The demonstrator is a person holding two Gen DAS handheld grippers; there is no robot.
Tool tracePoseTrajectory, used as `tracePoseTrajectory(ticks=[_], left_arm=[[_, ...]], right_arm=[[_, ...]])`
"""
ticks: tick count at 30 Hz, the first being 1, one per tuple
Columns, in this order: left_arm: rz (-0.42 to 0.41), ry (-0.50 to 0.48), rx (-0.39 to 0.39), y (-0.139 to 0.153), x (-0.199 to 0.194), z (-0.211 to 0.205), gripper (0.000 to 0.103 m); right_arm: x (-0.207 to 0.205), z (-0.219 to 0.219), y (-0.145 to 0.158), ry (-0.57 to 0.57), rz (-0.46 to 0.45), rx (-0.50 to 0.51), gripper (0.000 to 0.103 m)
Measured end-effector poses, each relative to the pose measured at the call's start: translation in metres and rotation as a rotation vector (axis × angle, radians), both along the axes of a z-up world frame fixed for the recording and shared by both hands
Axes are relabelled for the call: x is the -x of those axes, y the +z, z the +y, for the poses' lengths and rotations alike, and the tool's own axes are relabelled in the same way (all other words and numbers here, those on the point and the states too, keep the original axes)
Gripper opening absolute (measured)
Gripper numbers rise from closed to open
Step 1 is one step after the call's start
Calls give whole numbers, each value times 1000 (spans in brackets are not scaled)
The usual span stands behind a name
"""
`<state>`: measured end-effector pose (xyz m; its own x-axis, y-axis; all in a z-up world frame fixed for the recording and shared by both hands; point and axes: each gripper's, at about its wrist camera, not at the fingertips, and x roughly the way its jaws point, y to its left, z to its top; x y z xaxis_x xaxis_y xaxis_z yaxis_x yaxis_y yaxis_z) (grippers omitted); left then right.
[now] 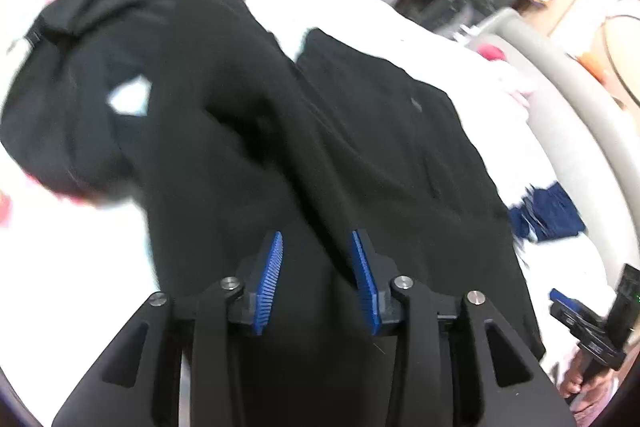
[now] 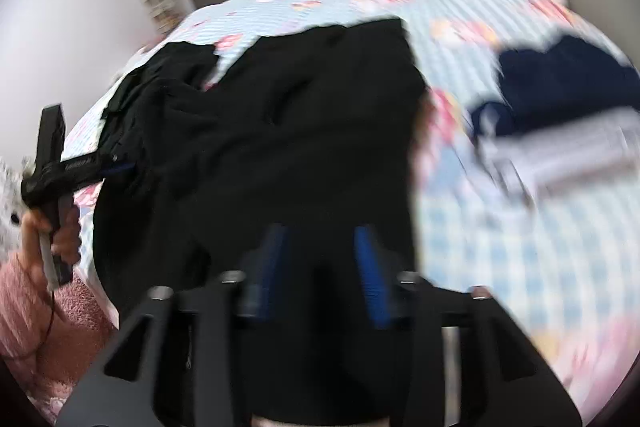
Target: Fold clothes
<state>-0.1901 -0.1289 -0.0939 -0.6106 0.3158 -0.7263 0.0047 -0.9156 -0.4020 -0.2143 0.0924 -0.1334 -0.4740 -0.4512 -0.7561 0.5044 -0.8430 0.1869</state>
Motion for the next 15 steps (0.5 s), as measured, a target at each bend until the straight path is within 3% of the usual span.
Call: tracePoseTrajectory(ticks=[1, 3, 6, 8, 11, 12, 14, 15], left_arm=[[2, 14, 16, 3, 9, -11, 41], [5, 33, 39, 8, 30, -33, 44], [21, 45, 51, 9, 62, -51, 64], [42, 36, 41, 5, 84, -51, 65], [53, -15, 45, -3, 106, -45, 63], [66, -41, 30, -2, 106, -45, 61], [93, -78, -7, 2, 104, -49, 59], [107, -71, -6, 4, 103, -51, 59]], right_arm=[[8, -13, 5, 23, 32, -29, 64], [29, -38, 9, 63, 71, -88, 65], [69, -68, 0, 95, 88, -160, 68], [88, -83, -11, 110, 82, -200, 76], [116, -97, -41, 130, 15, -275, 77], [122, -98, -53, 134, -18, -300, 73], [122, -93, -59, 131, -24, -298, 43], [121, -88, -57, 123, -8, -287, 36]])
